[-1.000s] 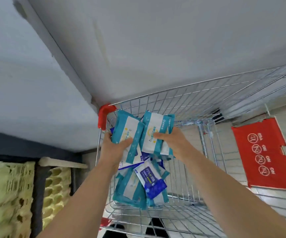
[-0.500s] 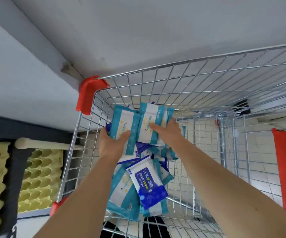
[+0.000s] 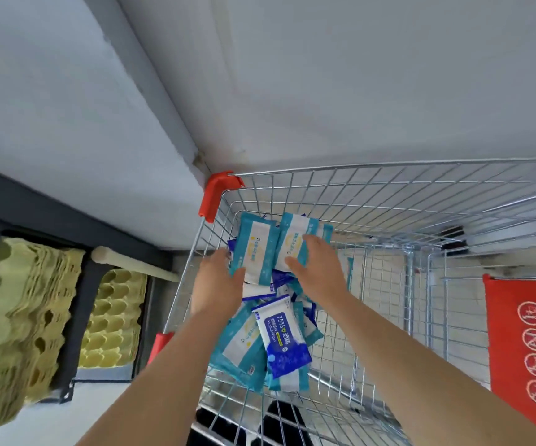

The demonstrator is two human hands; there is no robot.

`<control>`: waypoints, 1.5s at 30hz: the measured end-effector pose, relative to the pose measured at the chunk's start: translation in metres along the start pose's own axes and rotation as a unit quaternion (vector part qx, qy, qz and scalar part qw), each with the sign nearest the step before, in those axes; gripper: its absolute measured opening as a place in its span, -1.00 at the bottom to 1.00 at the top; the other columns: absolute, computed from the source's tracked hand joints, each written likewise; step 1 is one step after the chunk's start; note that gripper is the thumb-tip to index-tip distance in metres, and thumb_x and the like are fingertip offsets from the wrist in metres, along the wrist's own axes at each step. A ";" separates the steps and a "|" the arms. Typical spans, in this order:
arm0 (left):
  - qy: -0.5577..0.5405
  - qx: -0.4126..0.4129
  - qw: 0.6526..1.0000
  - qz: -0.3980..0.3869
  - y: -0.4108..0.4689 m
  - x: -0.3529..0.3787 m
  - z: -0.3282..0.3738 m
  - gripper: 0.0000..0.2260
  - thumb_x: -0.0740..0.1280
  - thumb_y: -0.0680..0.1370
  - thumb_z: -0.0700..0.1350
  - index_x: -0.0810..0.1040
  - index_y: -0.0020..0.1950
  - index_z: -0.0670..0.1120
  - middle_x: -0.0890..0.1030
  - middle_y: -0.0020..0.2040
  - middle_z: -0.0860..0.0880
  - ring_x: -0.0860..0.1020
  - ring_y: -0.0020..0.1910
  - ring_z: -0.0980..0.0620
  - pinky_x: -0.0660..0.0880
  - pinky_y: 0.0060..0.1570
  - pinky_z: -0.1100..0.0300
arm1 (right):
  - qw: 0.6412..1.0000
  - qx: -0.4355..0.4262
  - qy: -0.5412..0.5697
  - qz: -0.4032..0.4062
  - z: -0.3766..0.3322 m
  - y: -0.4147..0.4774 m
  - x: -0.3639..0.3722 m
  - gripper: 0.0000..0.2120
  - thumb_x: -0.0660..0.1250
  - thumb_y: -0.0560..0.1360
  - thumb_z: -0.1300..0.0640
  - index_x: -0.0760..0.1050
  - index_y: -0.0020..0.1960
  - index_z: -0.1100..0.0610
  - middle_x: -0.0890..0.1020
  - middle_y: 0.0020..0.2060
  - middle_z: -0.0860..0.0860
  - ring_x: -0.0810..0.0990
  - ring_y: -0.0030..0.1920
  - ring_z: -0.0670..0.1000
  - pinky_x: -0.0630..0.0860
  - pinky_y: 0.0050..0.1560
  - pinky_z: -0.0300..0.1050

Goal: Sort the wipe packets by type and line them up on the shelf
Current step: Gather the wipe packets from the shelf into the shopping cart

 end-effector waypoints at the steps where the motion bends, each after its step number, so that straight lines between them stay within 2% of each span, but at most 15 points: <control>1: 0.025 0.017 1.000 0.001 -0.012 -0.012 0.004 -0.64 0.28 0.57 -0.07 0.43 0.38 -0.02 0.51 0.31 -0.04 0.54 0.16 -0.02 0.47 -0.01 0.14 | 1.000 -0.021 -0.001 -0.010 -0.016 -0.013 -0.007 -0.50 0.30 0.55 -0.01 0.33 0.41 0.16 0.42 0.36 0.08 0.33 0.38 0.09 0.20 0.38 -0.07; 4: 0.098 0.061 0.993 0.027 -0.052 -0.063 0.017 -0.74 0.22 0.59 0.00 0.50 0.27 0.04 0.55 0.23 -0.01 0.55 0.11 -0.02 0.53 0.06 0.07 | 0.995 -0.097 -0.013 -0.019 -0.077 -0.053 -0.035 -0.55 0.24 0.59 0.02 0.33 0.43 0.14 0.44 0.36 0.06 0.36 0.37 0.05 0.23 0.36 -0.13; 7: 0.136 0.097 0.984 0.057 -0.093 -0.118 0.030 -0.76 0.19 0.59 0.03 0.53 0.20 0.07 0.58 0.16 0.03 0.55 0.07 -0.01 0.53 0.06 0.05 | 0.986 -0.159 -0.043 -0.020 -0.136 -0.089 -0.062 -0.63 0.22 0.59 0.04 0.42 0.36 0.13 0.53 0.26 0.07 0.44 0.28 0.07 0.33 0.29 -0.08; 10: 0.151 0.121 0.976 0.100 -0.141 -0.182 0.030 -0.71 0.19 0.59 0.03 0.50 0.28 0.03 0.55 0.20 0.05 0.50 0.15 -0.01 0.46 0.15 0.07 | 0.966 -0.236 -0.100 0.008 -0.203 -0.130 -0.088 -0.73 0.24 0.57 0.04 0.51 0.18 0.16 0.61 0.05 0.07 0.50 0.12 0.09 0.43 0.10 -0.01; 12: 0.166 0.131 0.967 0.143 -0.173 -0.224 0.024 -0.68 0.20 0.60 0.04 0.48 0.33 0.01 0.53 0.26 0.05 0.48 0.21 0.00 0.42 0.18 0.09 | 0.947 -0.292 -0.129 0.029 -0.248 -0.156 -0.101 -0.75 0.26 0.55 0.05 0.53 0.12 0.18 0.61 -0.01 0.06 0.52 0.05 0.11 0.45 0.06 0.01; 14: 0.163 0.134 0.961 0.180 -0.205 -0.266 0.013 -0.68 0.20 0.60 0.02 0.48 0.34 0.02 0.53 0.27 0.06 0.48 0.22 -0.01 0.41 0.18 0.11 | 0.927 -0.345 -0.142 0.045 -0.293 -0.186 -0.111 -0.74 0.27 0.54 0.09 0.54 0.15 0.20 0.63 0.00 0.07 0.53 0.06 0.12 0.46 0.07 -0.04; 19: 0.146 0.134 0.941 0.273 -0.283 -0.365 -0.027 -0.71 0.18 0.63 -0.03 0.49 0.33 0.03 0.52 0.28 0.08 0.48 0.21 -0.01 0.37 0.18 0.13 | 0.881 -0.443 -0.156 0.056 -0.401 -0.270 -0.113 -0.67 0.23 0.58 0.09 0.49 0.30 0.17 0.60 0.19 0.04 0.50 0.23 0.07 0.39 0.23 -0.11; 26: 0.121 0.106 0.903 0.399 -0.389 -0.493 -0.133 -0.70 0.24 0.60 -0.01 0.50 0.33 0.03 0.55 0.26 0.07 0.49 0.25 -0.03 0.37 0.23 0.10 | 0.825 -0.544 -0.147 0.054 -0.541 -0.405 -0.061 -0.64 0.17 0.60 0.08 0.42 0.38 0.08 0.53 0.29 -0.06 0.41 0.32 -0.03 0.31 0.25 -0.22; 29: 0.129 0.076 0.893 0.424 -0.426 -0.543 -0.191 -0.68 0.21 0.61 0.02 0.46 0.36 0.06 0.51 0.32 0.09 0.46 0.29 0.00 0.37 0.27 0.09 | 0.804 -0.578 -0.131 0.048 -0.600 -0.463 -0.028 -0.63 0.17 0.60 0.08 0.41 0.39 0.09 0.51 0.31 -0.04 0.41 0.34 -0.03 0.29 0.30 -0.22; 33: 0.143 0.046 0.884 0.442 -0.454 -0.602 -0.259 -0.66 0.21 0.60 0.06 0.46 0.36 0.05 0.53 0.29 0.06 0.49 0.24 -0.02 0.43 0.24 0.06 | 0.786 -0.603 -0.129 0.038 -0.670 -0.517 0.018 -0.62 0.16 0.61 0.06 0.40 0.40 0.08 0.51 0.32 -0.04 0.41 0.34 -0.03 0.33 0.29 -0.19; 37: 0.155 0.019 0.878 0.453 -0.460 -0.656 -0.312 -0.66 0.21 0.60 0.06 0.46 0.36 0.05 0.53 0.28 0.05 0.49 0.24 -0.02 0.43 0.18 0.07 | 0.779 -0.613 -0.132 0.019 -0.729 -0.542 0.060 -0.63 0.16 0.60 0.07 0.41 0.39 0.11 0.52 0.30 0.01 0.44 0.31 0.01 0.36 0.27 -0.13; 41: 0.146 0.001 0.871 0.468 -0.449 -0.706 -0.354 -0.68 0.22 0.60 0.05 0.47 0.34 0.04 0.54 0.27 0.05 0.51 0.21 -0.02 0.47 0.16 0.05 | 0.782 -0.605 -0.149 0.005 -0.784 -0.543 0.103 -0.68 0.15 0.60 0.07 0.48 0.28 0.15 0.57 0.21 0.05 0.50 0.22 0.07 0.46 0.19 -0.02; 45: 0.140 -0.009 0.868 0.477 -0.418 -0.758 -0.399 -0.67 0.23 0.59 0.08 0.47 0.34 0.06 0.55 0.27 0.05 0.53 0.19 0.00 0.50 0.16 0.02 | 0.781 -0.605 -0.156 0.000 -0.844 -0.531 0.148 -0.63 0.15 0.60 0.07 0.44 0.36 0.13 0.53 0.29 0.03 0.46 0.29 0.06 0.40 0.23 -0.08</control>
Point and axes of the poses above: each hand's wrist, its own y-axis towards the middle knuckle, its own x-axis out of the palm, z = x × y, the point moved 7 cm from there along y, towards the middle knuckle
